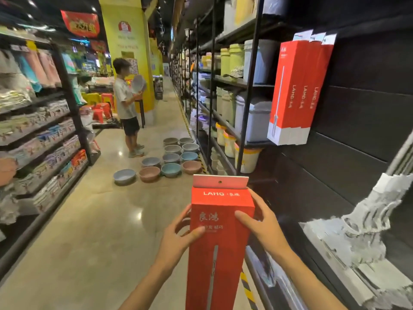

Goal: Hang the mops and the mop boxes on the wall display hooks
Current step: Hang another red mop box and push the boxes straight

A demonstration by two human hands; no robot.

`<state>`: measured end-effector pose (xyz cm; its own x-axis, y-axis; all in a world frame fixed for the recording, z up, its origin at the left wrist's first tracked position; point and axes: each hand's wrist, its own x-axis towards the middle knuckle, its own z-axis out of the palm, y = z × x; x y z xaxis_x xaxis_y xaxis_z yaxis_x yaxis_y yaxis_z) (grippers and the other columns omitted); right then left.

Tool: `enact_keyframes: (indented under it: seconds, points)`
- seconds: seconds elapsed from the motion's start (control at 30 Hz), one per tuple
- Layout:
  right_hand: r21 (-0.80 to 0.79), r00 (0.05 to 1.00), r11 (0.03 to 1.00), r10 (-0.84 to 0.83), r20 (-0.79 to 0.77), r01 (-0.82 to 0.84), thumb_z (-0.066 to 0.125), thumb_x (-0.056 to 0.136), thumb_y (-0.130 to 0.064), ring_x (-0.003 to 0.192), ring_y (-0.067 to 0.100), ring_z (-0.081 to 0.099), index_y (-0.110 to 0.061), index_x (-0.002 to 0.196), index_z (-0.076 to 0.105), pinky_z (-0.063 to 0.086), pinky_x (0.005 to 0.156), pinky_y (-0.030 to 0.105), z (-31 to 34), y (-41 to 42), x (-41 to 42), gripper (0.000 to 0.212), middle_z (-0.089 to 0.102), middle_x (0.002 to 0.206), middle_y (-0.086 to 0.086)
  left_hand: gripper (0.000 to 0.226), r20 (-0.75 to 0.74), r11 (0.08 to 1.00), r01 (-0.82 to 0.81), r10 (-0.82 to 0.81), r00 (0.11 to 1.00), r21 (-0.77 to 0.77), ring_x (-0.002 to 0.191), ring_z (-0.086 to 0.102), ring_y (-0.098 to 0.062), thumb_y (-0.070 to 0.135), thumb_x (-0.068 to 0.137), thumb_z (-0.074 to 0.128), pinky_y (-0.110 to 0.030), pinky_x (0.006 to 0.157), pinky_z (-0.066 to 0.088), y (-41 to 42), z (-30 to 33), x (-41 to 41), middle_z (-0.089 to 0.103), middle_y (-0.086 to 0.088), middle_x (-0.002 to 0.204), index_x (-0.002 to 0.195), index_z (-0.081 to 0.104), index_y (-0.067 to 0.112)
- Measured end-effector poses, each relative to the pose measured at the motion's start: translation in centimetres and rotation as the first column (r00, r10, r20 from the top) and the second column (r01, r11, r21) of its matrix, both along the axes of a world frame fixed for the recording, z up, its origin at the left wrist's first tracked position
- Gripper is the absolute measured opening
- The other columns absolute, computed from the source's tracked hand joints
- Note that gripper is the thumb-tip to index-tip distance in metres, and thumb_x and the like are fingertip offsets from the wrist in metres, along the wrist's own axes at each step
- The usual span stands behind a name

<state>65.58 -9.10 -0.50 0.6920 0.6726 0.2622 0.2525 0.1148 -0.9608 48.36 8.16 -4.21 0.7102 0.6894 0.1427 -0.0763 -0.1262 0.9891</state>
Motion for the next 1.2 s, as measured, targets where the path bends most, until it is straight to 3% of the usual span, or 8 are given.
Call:
enact_keyframes:
  seconds: [0.1, 0.27, 0.43, 0.53, 0.63, 0.77, 0.97, 1.2]
  points:
    - [0.003, 0.998, 0.998, -0.065, 0.02, 0.065, 0.082, 0.086, -0.037, 0.126, 0.003, 0.066, -0.044, 0.15, 0.05, 0.06, 0.092, 0.021, 0.9, 4.8, 5.7, 0.072, 0.067, 0.138, -0.021, 0.072, 0.003, 0.998, 0.066, -0.066, 0.998, 0.006, 0.111, 0.066, 0.009, 0.035, 0.075, 0.088, -0.017, 0.092, 0.058, 6.1, 1.0, 6.6, 0.073, 0.023, 0.12, 0.141, 0.059, 0.043]
    - [0.006, 0.986, 0.988, -0.152, 0.069, 0.152, 0.081, 0.087, -0.038, 0.128, 0.002, 0.064, -0.048, 0.151, 0.046, 0.056, 0.101, 0.028, 2.1, 11.7, 14.4, 0.074, 0.065, 0.139, -0.026, 0.077, 0.01, 0.989, 0.143, -0.144, 0.99, 0.035, 0.109, 0.063, 0.017, 0.035, 0.079, 0.087, -0.004, 0.08, 0.051, 14.5, 2.1, 16.9, 0.068, 0.023, 0.126, 0.148, 0.053, 0.04]
    - [0.072, 0.969, 0.972, -0.231, 0.089, 0.225, 0.082, 0.088, -0.027, 0.128, 0.005, 0.066, -0.04, 0.155, 0.045, 0.057, 0.105, 0.03, 2.4, 18.4, 23.4, 0.078, 0.066, 0.142, -0.017, 0.069, 0.04, 0.978, 0.208, -0.209, 0.977, 0.032, 0.111, 0.066, 0.012, 0.02, 0.083, 0.086, -0.009, 0.09, 0.054, 22.1, 2.4, 27.6, 0.074, 0.028, 0.118, 0.144, 0.058, 0.036]
    - [0.106, 0.953, 0.956, -0.285, 0.102, 0.274, 0.083, 0.086, -0.029, 0.132, 0.008, 0.063, -0.04, 0.156, 0.045, 0.055, 0.106, 0.03, 2.4, 21.8, 29.3, 0.08, 0.066, 0.143, -0.016, 0.067, 0.058, 0.962, 0.268, -0.27, 0.961, 0.051, 0.116, 0.067, 0.005, 0.017, 0.085, 0.085, -0.012, 0.086, 0.055, 26.0, 2.8, 34.6, 0.074, 0.023, 0.123, 0.145, 0.059, 0.032]
    - [0.135, 0.936, 0.937, -0.336, 0.108, 0.321, 0.083, 0.084, -0.031, 0.131, 0.005, 0.064, -0.038, 0.154, 0.047, 0.055, 0.102, 0.022, 3.2, 25.0, 35.2, 0.08, 0.065, 0.14, -0.024, 0.062, 0.079, 0.946, 0.317, -0.322, 0.944, 0.071, 0.108, 0.068, 0.01, 0.011, 0.087, 0.082, -0.008, 0.08, 0.054, 29.4, 3.8, 41.5, 0.075, 0.028, 0.115, 0.142, 0.06, 0.032]
    - [0.156, 0.91, 0.915, -0.392, 0.133, 0.371, 0.082, 0.085, -0.03, 0.123, 0.002, 0.068, -0.037, 0.155, 0.047, 0.055, 0.094, 0.016, 4.9, 29.1, 42.3, 0.079, 0.066, 0.138, -0.025, 0.069, 0.079, 0.919, 0.388, -0.393, 0.916, 0.068, 0.117, 0.07, -0.007, 0.022, 0.083, 0.085, -0.016, 0.084, 0.057, 34.4, 4.8, 50.2, 0.076, 0.012, 0.125, 0.146, 0.059, 0.029]
    - [0.186, 0.839, 0.855, -0.514, 0.179, 0.484, 0.083, 0.083, -0.028, 0.127, 0.003, 0.066, -0.038, 0.155, 0.047, 0.053, 0.101, 0.018, 7.1, 33.7, 51.0, 0.081, 0.062, 0.148, -0.017, 0.067, 0.114, 0.869, 0.481, -0.493, 0.862, 0.117, 0.116, 0.067, 0.005, 0.024, 0.082, 0.085, -0.008, 0.083, 0.054, 40.0, 7.1, 61.7, 0.074, 0.022, 0.122, 0.144, 0.059, 0.034]
    - [0.227, 0.698, 0.742, -0.671, 0.252, 0.631, 0.085, 0.081, -0.025, 0.138, 0.001, 0.057, -0.036, 0.156, 0.046, 0.048, 0.115, 0.029, 9.6, 38.2, 58.7, 0.085, 0.06, 0.147, -0.025, 0.07, 0.159, 0.744, 0.652, -0.668, 0.727, 0.146, 0.119, 0.069, -0.005, 0.029, 0.079, 0.089, -0.017, 0.094, 0.056, 45.7, 9.0, 74.5, 0.075, 0.014, 0.125, 0.142, 0.06, 0.033]
